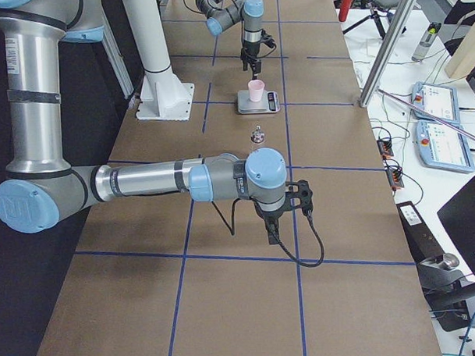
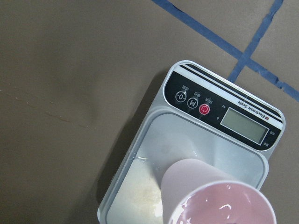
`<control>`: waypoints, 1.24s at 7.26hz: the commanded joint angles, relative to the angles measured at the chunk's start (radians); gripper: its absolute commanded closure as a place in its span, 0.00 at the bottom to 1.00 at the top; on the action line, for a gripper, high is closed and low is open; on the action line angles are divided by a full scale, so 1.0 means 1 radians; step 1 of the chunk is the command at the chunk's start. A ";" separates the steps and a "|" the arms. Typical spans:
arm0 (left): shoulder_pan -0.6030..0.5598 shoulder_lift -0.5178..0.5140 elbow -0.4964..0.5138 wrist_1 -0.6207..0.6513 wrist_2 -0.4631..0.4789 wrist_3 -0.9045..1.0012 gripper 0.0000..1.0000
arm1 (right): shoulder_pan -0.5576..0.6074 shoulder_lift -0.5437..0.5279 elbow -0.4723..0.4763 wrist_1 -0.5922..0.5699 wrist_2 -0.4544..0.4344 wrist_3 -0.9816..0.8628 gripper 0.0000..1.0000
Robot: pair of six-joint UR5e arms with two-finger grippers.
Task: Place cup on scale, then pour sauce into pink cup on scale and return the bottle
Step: 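Open the left gripper, release the cup on the scale, and withdraw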
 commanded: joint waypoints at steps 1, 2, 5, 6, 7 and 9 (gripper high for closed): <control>-0.040 0.062 -0.155 0.070 -0.005 0.052 0.00 | -0.012 0.001 0.052 -0.006 0.012 0.031 0.00; -0.071 0.098 -0.219 0.087 -0.008 0.101 0.00 | -0.050 0.001 0.109 -0.006 0.013 0.131 0.00; -0.146 0.162 -0.304 0.196 -0.010 0.285 0.00 | -0.306 0.028 0.340 0.002 -0.066 0.554 0.00; -0.194 0.198 -0.321 0.196 -0.010 0.358 0.00 | -0.378 0.039 0.405 0.000 -0.124 0.656 0.00; -0.240 0.240 -0.335 0.198 -0.010 0.444 0.00 | -0.424 0.041 0.466 0.000 -0.143 0.734 0.00; -0.342 0.310 -0.356 0.199 -0.029 0.619 0.00 | -0.512 0.036 0.547 0.000 -0.149 0.821 0.00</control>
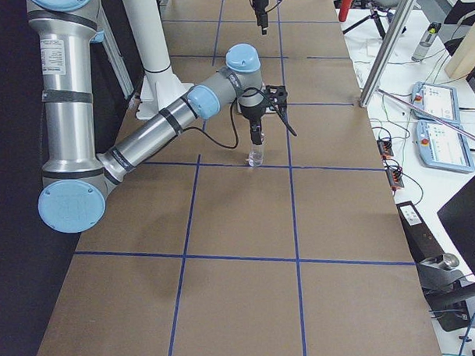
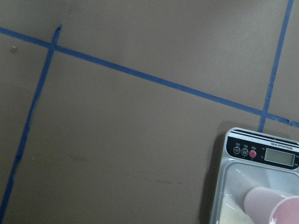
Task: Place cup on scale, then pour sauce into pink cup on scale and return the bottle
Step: 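Move the right gripper to the glass sauce bottle while the left arm retracts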
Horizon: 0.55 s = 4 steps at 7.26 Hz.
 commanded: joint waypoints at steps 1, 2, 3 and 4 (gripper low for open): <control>-0.109 0.074 -0.011 0.001 -0.024 0.187 0.00 | -0.112 -0.009 0.095 0.000 -0.053 0.140 0.00; -0.158 0.103 -0.010 0.001 -0.024 0.271 0.00 | -0.220 -0.013 0.144 0.000 -0.155 0.266 0.00; -0.207 0.126 -0.007 0.003 -0.024 0.350 0.00 | -0.333 -0.042 0.199 0.000 -0.298 0.350 0.00; -0.247 0.146 -0.002 0.003 -0.024 0.419 0.00 | -0.445 -0.055 0.210 0.011 -0.433 0.445 0.00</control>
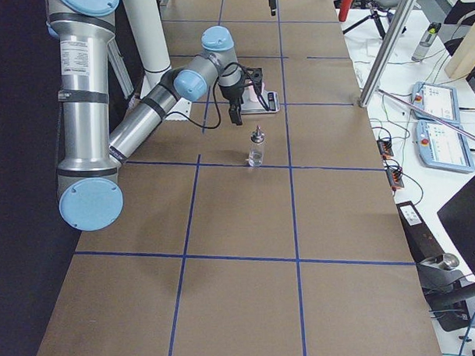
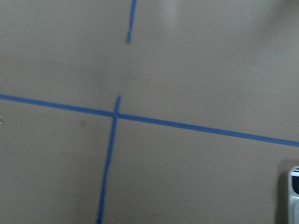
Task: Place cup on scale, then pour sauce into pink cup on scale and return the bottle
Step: 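Move the right gripper to the glass sauce bottle while the left arm retracts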
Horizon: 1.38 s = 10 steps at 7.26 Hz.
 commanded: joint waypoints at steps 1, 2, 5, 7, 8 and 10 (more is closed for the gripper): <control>-0.075 0.045 0.005 -0.001 -0.001 0.140 0.00 | -0.268 -0.075 0.035 0.089 -0.324 0.228 0.00; -0.089 0.051 0.006 -0.001 -0.001 0.160 0.00 | -0.401 -0.197 0.013 0.254 -0.500 0.299 0.00; -0.099 0.090 0.005 -0.006 0.001 0.204 0.00 | -0.551 -0.260 -0.239 0.592 -0.836 0.311 0.00; -0.102 0.132 0.006 -0.012 0.004 0.258 0.00 | -0.615 -0.252 -0.280 0.602 -0.994 0.315 0.00; -0.111 0.157 0.005 -0.013 0.005 0.298 0.00 | -0.617 -0.235 -0.285 0.602 -1.022 0.315 0.00; -0.132 0.199 0.006 -0.015 0.006 0.387 0.00 | -0.617 -0.139 -0.366 0.601 -1.068 0.315 0.00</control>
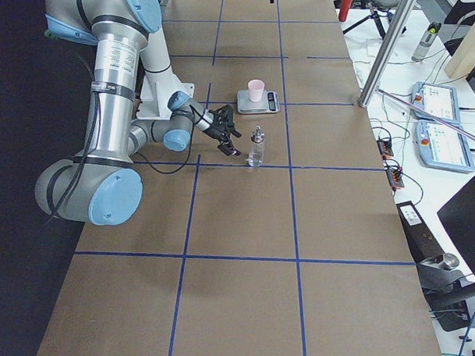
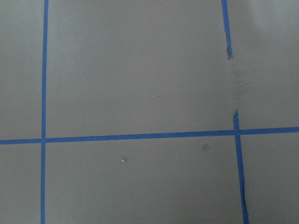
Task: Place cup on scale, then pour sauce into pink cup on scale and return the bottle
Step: 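Move the right gripper to the glass sauce bottle while the left arm retracts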
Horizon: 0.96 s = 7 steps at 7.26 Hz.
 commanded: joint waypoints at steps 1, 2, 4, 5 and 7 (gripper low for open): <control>-0.012 0.019 0.002 -0.001 0.000 0.045 0.00 | -0.002 0.083 -0.074 0.000 -0.047 -0.001 0.00; -0.012 0.019 0.002 -0.001 0.000 0.042 0.00 | -0.002 0.085 -0.092 0.000 -0.071 -0.012 0.00; -0.012 0.022 0.002 -0.001 0.000 0.042 0.00 | -0.005 0.089 -0.128 0.000 -0.114 -0.018 0.00; -0.012 0.022 0.004 -0.001 0.002 0.042 0.00 | -0.006 0.092 -0.140 0.000 -0.119 -0.026 0.00; -0.013 0.021 0.002 -0.001 0.002 0.039 0.00 | -0.006 0.140 -0.177 0.000 -0.134 -0.029 0.00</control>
